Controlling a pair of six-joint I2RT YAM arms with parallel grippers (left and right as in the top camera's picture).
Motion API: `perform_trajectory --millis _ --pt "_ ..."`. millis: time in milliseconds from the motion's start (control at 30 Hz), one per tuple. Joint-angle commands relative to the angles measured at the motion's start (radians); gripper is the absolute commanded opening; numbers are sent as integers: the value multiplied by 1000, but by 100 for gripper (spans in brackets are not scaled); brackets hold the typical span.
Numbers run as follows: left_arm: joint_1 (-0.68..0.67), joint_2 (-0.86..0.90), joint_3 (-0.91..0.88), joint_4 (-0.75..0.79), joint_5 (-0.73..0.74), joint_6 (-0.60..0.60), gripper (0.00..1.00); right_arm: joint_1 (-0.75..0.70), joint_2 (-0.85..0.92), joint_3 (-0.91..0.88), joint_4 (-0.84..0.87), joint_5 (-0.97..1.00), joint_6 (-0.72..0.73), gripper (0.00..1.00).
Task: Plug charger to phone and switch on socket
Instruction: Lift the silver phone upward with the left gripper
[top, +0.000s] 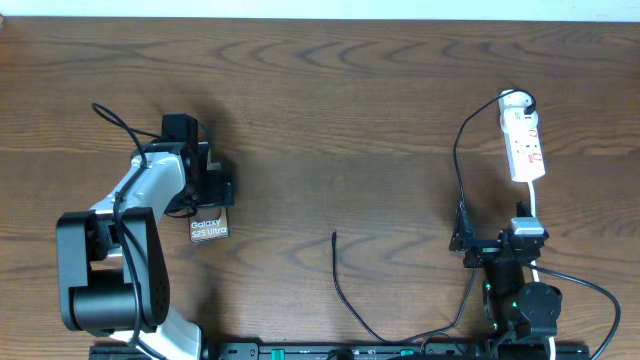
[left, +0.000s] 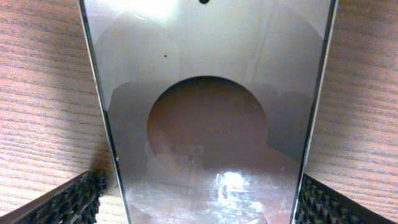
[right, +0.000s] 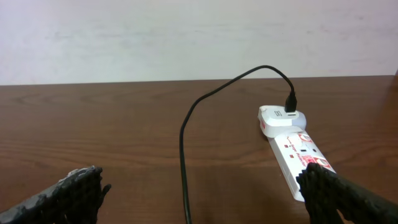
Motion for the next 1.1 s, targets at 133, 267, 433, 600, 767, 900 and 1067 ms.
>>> perform_trajectory --millis 133,267,433,600,767,900,1067 --pt "3 39 -40 5 28 9 92 10 -5 -1 -5 5 10 99" --pt "3 39 -40 5 28 9 88 10 -5 -1 -5 5 10 99" --pt "3 39 -40 5 28 9 86 10 -5 -1 -5 5 10 99" --pt "3 39 -40 5 28 9 84 10 -5 -1 -5 5 10 99" --pt "3 39 -40 5 28 9 82 10 -5 -1 -4 5 10 99" --pt "3 39 -40 5 28 9 79 10 -5 -1 -5 5 10 99" --pt "3 39 -40 5 28 9 78 10 -5 -1 -5 5 10 99"
